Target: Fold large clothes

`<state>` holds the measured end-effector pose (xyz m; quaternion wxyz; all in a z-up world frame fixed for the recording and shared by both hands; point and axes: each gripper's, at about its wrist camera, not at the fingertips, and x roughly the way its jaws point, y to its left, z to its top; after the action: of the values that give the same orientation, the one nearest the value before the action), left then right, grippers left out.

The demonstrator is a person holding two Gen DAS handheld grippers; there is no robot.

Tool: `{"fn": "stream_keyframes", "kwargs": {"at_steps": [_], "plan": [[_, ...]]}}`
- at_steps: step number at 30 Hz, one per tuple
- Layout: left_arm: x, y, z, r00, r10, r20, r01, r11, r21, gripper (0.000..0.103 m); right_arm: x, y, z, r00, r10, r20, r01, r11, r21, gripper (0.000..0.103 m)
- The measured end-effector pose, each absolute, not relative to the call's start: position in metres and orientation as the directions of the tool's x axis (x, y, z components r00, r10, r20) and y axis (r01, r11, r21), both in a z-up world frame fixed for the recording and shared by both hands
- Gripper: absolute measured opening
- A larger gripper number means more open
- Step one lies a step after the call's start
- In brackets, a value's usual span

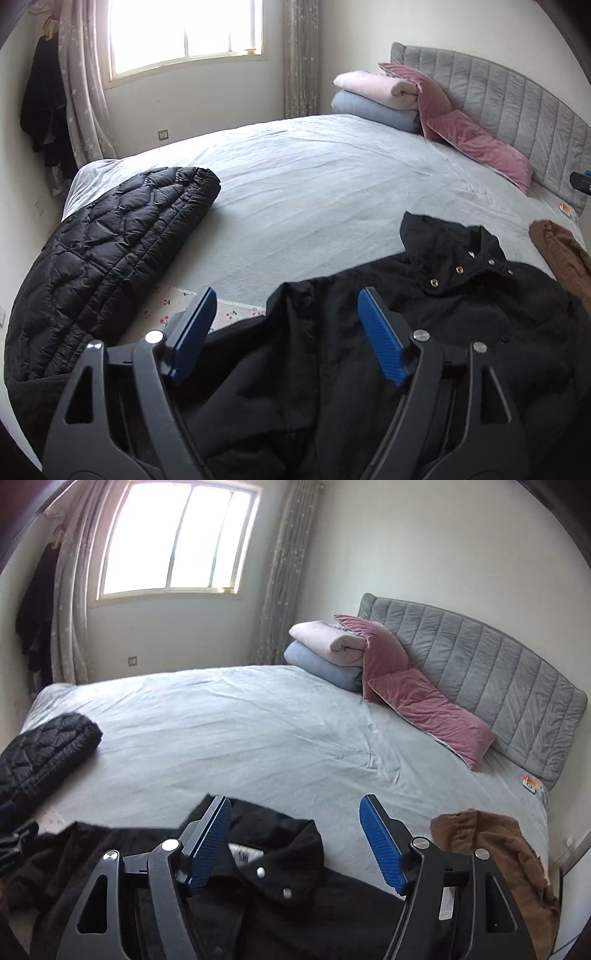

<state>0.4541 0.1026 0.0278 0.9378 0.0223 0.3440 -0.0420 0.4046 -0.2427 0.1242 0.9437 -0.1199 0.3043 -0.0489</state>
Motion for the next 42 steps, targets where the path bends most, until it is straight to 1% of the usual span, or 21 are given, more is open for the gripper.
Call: {"fn": "stream_keyframes", "kwargs": {"at_steps": [2, 5, 9, 13, 16, 20, 22, 24, 25, 26, 27, 28, 29, 30, 33, 36, 39, 41, 42], "plan": [[0.439, 0.100, 0.028, 0.725, -0.080, -0.684, 0.125, 0.992, 0.017, 0.080, 0.392, -0.260, 0.115, 0.781, -0.171, -0.600, -0.015, 0.956, -0.292, 0.073], [0.409, 0.099, 0.024, 0.672, -0.108, -0.733, 0.172, 0.985, 0.013, 0.081, 0.358, -0.287, 0.101, 0.730, -0.224, -0.645, -0.023, 0.936, -0.351, 0.073], [0.362, 0.096, 0.020, 0.622, -0.108, -0.775, 0.212, 0.977, 0.034, 0.083, 0.312, -0.340, 0.088, 0.644, -0.222, -0.732, 0.009, 0.959, -0.283, 0.073], [0.316, 0.090, 0.018, 0.562, -0.116, -0.819, 0.249, 0.968, 0.033, 0.085, 0.266, -0.375, 0.077, 0.575, -0.210, -0.791, 0.058, 0.974, -0.217, 0.074], [0.280, 0.086, 0.017, 0.518, -0.149, -0.842, 0.286, 0.958, 0.006, 0.085, 0.233, -0.379, 0.064, 0.533, -0.131, -0.836, 0.010, 0.989, -0.149, 0.075], [0.242, 0.082, 0.016, 0.499, -0.210, -0.841, 0.311, 0.949, -0.052, 0.086, 0.199, -0.356, 0.030, 0.445, -0.061, -0.893, -0.116, 0.985, -0.125, 0.076], [0.229, 0.078, 0.010, 0.488, -0.217, -0.846, 0.314, 0.947, -0.062, 0.087, 0.187, -0.341, 0.010, 0.393, -0.073, -0.917, -0.184, 0.970, -0.156, 0.076], [0.221, 0.074, 0.005, 0.472, -0.213, -0.856, 0.320, 0.946, -0.059, 0.087, 0.178, -0.331, -0.008, 0.365, -0.140, -0.920, -0.229, 0.945, -0.235, 0.076], [0.216, 0.071, 0.003, 0.465, -0.210, -0.860, 0.322, 0.945, -0.057, 0.087, 0.175, -0.329, -0.013, 0.369, -0.185, -0.911, -0.234, 0.930, -0.284, 0.074], [0.212, 0.070, 0.001, 0.459, -0.209, -0.863, 0.323, 0.945, -0.056, 0.087, 0.173, -0.328, -0.018, 0.380, -0.229, -0.896, -0.238, 0.912, -0.334, 0.069], [0.209, 0.070, 0.000, 0.455, -0.210, -0.865, 0.323, 0.945, -0.059, 0.087, 0.171, -0.329, -0.019, 0.393, -0.266, -0.880, -0.239, 0.895, -0.377, 0.042], [0.206, 0.070, -0.001, 0.453, -0.213, -0.866, 0.321, 0.945, -0.064, 0.087, 0.169, -0.333, -0.018, 0.393, -0.277, -0.877, -0.242, 0.889, -0.389, 0.029], [0.204, 0.070, -0.002, 0.451, -0.215, -0.866, 0.319, 0.945, -0.069, 0.087, 0.167, -0.340, -0.012, 0.392, -0.253, -0.884, -0.233, 0.903, -0.362, 0.016], [0.202, 0.070, -0.003, 0.448, -0.217, -0.867, 0.318, 0.945, -0.072, 0.087, 0.165, -0.347, -0.002, 0.407, -0.235, -0.883, -0.215, 0.915, -0.342, 0.010], [0.199, 0.072, -0.001, 0.454, -0.218, -0.864, 0.307, 0.948, -0.078, 0.087, 0.159, -0.375, 0.034, 0.484, -0.270, -0.832, -0.136, 0.917, -0.376, 0.007], [0.198, 0.073, 0.000, 0.467, -0.222, -0.856, 0.290, 0.953, -0.089, 0.087, 0.158, -0.417, 0.072, 0.540, -0.375, -0.754, 0.011, 0.898, -0.439, 0.006], [0.197, 0.074, 0.000, 0.469, -0.235, -0.852, 0.282, 0.953, -0.107, 0.087, 0.162, -0.472, 0.106, 0.538, -0.518, -0.665, 0.196, 0.844, -0.499, 0.006], [0.196, 0.075, -0.001, 0.470, -0.232, -0.852, 0.277, 0.955, -0.107, 0.087, 0.163, -0.508, 0.119, 0.497, -0.620, -0.607, 0.306, 0.780, -0.546, 0.006], [0.196, 0.076, -0.002, 0.470, -0.228, -0.853, 0.276, 0.956, -0.104, 0.087, 0.164, -0.528, 0.124, 0.469, -0.654, -0.593, 0.358, 0.755, -0.549, 0.006]]}}
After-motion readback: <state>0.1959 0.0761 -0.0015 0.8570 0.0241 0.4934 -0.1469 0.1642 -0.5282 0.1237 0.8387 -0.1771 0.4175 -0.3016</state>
